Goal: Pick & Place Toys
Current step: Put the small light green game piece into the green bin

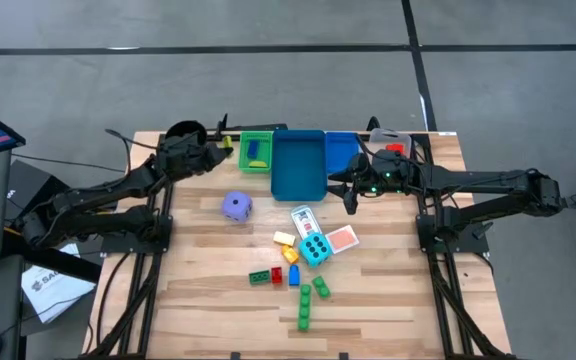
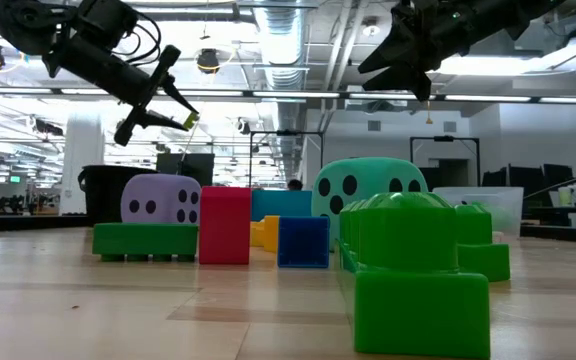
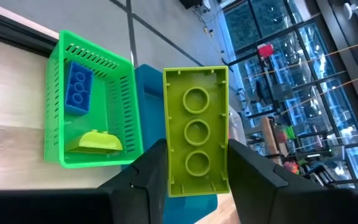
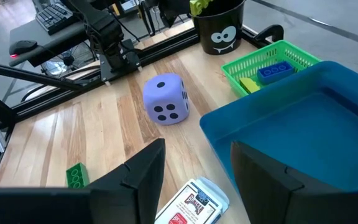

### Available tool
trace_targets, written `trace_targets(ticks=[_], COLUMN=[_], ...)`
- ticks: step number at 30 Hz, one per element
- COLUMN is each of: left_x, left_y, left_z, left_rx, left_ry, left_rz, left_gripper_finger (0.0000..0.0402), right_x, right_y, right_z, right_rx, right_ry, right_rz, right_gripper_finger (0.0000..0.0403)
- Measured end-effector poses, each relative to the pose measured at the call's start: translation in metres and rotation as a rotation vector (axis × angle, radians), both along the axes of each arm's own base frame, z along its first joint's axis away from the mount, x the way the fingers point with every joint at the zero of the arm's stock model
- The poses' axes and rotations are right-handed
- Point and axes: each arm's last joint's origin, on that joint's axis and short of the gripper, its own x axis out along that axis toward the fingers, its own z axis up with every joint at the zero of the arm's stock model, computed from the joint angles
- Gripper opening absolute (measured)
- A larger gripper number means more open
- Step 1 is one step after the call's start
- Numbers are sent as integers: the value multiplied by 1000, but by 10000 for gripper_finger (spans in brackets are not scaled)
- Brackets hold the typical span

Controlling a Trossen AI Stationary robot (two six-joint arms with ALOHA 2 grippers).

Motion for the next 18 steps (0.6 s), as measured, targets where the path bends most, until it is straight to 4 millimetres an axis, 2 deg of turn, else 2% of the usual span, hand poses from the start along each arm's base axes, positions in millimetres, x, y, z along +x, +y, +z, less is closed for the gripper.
trace_targets(ticks=[9, 18], left_x=[8, 25], left_y=[6, 17], left_z=[2, -13], left_rx=[40, 6], left_ry=[-52, -64], left_rz=[1, -23], left_gripper_finger=[131, 131], right_x=[0, 0], right_y=[-1, -1], right_z=[0, 0], right_rx=[-3, 6], right_ry=[0, -2], right_rz=[-23, -26], right_gripper_finger=[179, 179])
